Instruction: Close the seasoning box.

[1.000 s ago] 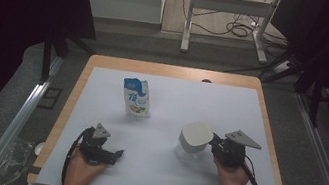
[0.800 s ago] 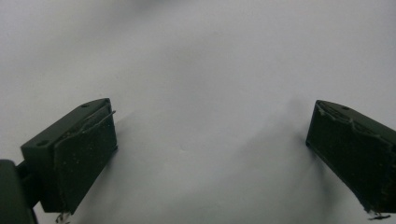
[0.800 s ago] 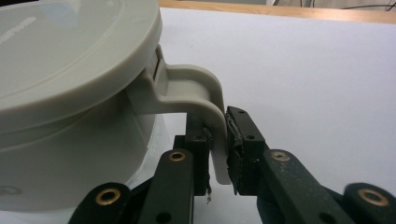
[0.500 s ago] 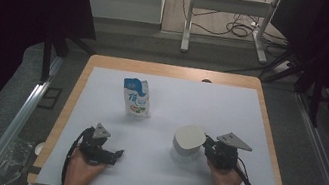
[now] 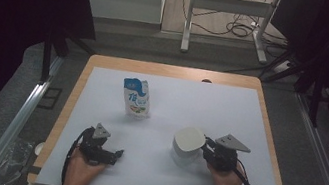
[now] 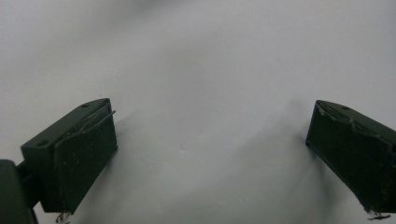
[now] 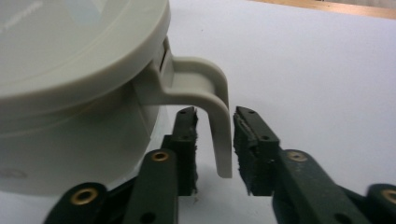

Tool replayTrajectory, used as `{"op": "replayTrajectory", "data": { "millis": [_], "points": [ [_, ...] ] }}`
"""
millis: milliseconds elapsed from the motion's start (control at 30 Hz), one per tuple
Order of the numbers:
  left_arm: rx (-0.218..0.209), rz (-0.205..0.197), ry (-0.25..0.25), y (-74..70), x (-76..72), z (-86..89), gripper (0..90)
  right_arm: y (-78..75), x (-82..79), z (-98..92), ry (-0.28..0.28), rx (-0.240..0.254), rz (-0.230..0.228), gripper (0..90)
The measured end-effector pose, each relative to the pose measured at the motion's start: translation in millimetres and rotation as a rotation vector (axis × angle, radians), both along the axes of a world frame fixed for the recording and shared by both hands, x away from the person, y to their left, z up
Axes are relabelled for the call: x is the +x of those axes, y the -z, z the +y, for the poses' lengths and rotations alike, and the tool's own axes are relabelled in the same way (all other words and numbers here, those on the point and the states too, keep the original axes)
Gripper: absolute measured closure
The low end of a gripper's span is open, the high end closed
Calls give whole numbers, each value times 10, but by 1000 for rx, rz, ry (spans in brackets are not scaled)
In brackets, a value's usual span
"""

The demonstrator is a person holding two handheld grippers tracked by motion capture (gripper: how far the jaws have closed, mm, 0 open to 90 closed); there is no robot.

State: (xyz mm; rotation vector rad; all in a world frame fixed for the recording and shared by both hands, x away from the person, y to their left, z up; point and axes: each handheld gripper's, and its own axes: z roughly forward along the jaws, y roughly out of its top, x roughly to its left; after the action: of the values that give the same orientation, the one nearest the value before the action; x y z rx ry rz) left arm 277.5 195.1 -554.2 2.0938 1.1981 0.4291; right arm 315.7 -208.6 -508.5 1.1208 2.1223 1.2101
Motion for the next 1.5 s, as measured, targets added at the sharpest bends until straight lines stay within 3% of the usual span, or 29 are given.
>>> {"op": "replayTrajectory", "data": {
  "millis": [500,667,800,967,1267,1500],
  "points": [
    [0,2,1,-1,0,0,16,-174,-87,-226,-85,70,42,620],
    [1,2,0,-1,0,0,16,-241,-138,-298,-112,56,27,655],
    [1,2,1,-1,1,0,16,-333,-146,-325,-108,38,14,757],
    [2,2,1,-1,1,1,16,-433,-98,-310,-135,59,33,883],
    [-3,1,-2,1,1,-2,16,-585,-24,-183,-161,10,8,891],
    [-3,1,-2,0,1,-2,16,-691,34,-152,-175,37,1,891]
  ]
}}
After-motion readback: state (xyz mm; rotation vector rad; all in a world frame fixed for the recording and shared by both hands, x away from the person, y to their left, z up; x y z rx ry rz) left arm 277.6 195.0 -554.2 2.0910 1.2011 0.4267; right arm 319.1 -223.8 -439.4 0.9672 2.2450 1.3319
